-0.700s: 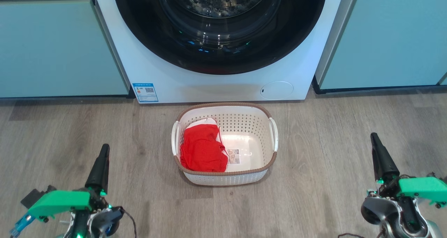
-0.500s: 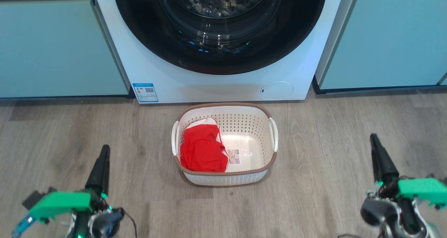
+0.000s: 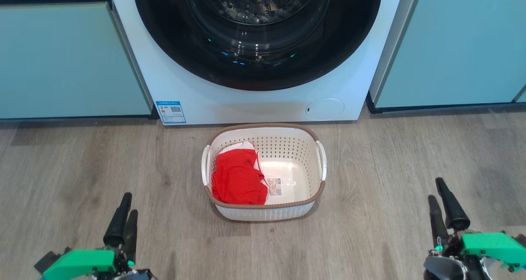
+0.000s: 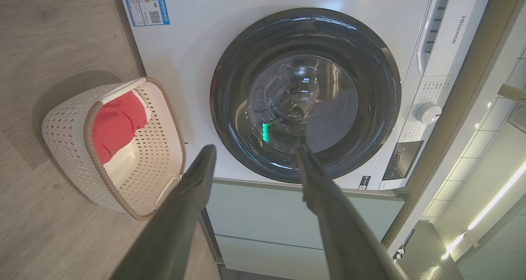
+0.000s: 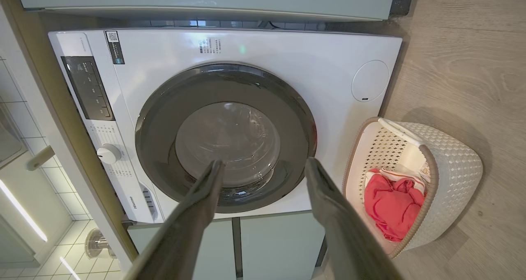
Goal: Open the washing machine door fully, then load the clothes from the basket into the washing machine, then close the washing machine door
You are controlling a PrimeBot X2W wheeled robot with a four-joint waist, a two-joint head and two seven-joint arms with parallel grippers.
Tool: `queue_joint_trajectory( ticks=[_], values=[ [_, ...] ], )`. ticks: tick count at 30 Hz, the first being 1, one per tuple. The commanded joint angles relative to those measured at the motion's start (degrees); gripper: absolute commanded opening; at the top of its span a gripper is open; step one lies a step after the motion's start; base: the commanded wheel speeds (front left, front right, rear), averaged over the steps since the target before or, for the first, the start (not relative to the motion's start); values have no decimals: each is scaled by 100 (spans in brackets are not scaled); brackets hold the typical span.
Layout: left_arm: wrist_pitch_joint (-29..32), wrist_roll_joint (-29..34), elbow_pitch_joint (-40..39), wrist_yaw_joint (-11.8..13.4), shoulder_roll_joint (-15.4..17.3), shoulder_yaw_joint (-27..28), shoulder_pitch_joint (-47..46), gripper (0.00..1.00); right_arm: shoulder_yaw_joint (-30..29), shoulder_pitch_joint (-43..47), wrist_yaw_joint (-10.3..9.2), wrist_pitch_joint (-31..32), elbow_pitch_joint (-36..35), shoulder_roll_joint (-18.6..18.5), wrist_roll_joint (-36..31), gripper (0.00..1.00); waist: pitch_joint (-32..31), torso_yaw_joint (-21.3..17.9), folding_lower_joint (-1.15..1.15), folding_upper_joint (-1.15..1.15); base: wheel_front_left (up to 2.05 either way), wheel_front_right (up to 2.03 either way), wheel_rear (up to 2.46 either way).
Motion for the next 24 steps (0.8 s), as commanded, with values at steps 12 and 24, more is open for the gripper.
queue_joint_trajectory(
  ticks=[12,24],
  values=[
    [-248,426,-247,-3,43,184,-278,100,-182,-269,0,-286,-446,-51,-681,100,-82,-10,0,0,0,0,0],
    [-432,1075,-581,-1,50,443,-344,100,-182,-337,0,-472,-934,-55,-1878,100,-133,-1,0,0,0,0,0]
  ],
)
